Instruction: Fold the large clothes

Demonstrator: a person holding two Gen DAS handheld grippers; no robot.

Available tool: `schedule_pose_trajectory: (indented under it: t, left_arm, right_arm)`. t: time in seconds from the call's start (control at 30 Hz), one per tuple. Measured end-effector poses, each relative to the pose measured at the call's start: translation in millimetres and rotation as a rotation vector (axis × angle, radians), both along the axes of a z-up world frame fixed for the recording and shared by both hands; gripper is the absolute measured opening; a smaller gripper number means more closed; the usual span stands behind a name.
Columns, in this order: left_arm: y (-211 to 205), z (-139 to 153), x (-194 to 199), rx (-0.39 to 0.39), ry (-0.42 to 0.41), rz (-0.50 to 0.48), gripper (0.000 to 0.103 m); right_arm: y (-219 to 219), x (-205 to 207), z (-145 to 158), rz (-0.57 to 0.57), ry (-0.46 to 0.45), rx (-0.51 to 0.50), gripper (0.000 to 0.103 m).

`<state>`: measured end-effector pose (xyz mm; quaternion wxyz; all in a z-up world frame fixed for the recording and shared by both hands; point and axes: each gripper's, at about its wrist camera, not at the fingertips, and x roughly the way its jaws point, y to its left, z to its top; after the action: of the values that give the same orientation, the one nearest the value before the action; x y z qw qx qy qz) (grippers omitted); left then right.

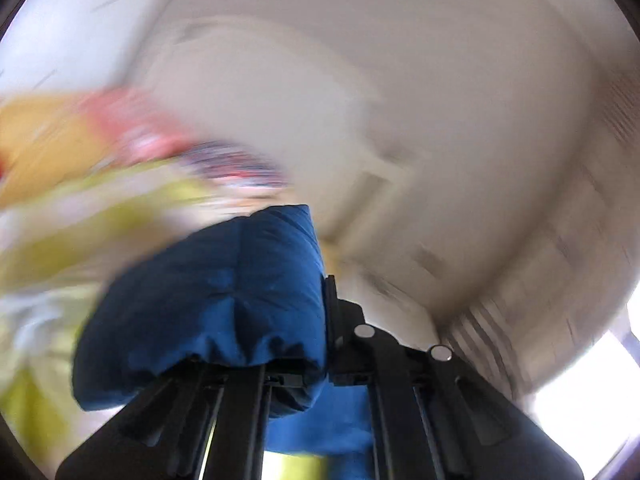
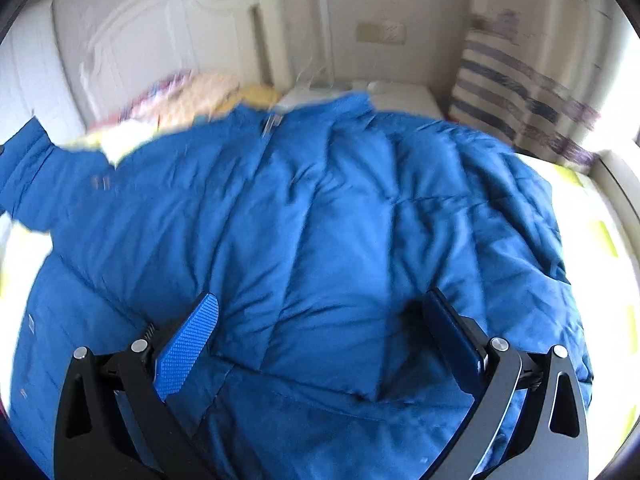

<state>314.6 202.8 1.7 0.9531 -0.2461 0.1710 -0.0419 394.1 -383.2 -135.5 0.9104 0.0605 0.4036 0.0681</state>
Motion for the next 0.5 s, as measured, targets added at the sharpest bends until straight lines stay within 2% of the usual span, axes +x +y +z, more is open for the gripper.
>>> schedule_pose_trajectory:
  t: [0.07, 0.13, 0.2, 0.23, 0.27, 0.3, 0.33, 0.37, 0.43, 0.47, 0.5]
  left_arm:
    - [-83, 16, -3, 0.159, -0.029, -0.163, 0.005]
    - [-174, 11, -6, 0.333, -0.019, -0.309, 0.007]
    - [-242, -9, -6, 0.475, 0.023, -0.406, 0.009]
    - [-283, -33, -5, 0.562, 0.081, -0.469, 0.012]
    - [-310, -54, 1, 0.612, 0.147, -0.525, 0.016]
    - [-326, -71, 6, 0.637, 0.206, -0.566, 0.023]
    - [-344, -98, 15, 0.67, 0.298, -0.609, 0.038]
    - [-354, -121, 18, 0.716, 0.35, -0.621, 0.049]
    - [-359, -135, -4, 0.81, 0.292, -0.595, 0.059]
    - [-358, -133, -6, 0.814, 0.291, -0.606, 0.063]
    - [-357, -130, -8, 0.8, 0.296, -0.647, 0.074]
  right_arm:
    - [-21, -10, 8, -0.077, -0.075, 0.096, 0.097]
    - [-41, -21, 16, -0.144, -0.15, 0.172, 0.097]
    - [-68, -29, 18, -0.225, -0.203, 0.272, 0.097]
    - [-78, -29, 15, -0.256, -0.197, 0.308, 0.097]
    - [-86, -28, 10, -0.281, -0.177, 0.345, 0.097]
    - [-95, -26, 5, -0.302, -0.156, 0.388, 0.098]
    - [-100, -26, 3, -0.314, -0.148, 0.416, 0.098]
    - [-102, -26, 3, -0.319, -0.15, 0.428, 0.098]
    - [-103, -25, 3, -0.316, -0.152, 0.43, 0.098]
    - [-103, -24, 4, -0.312, -0.149, 0.424, 0.098]
    - [-100, -23, 5, -0.302, -0.148, 0.413, 0.098]
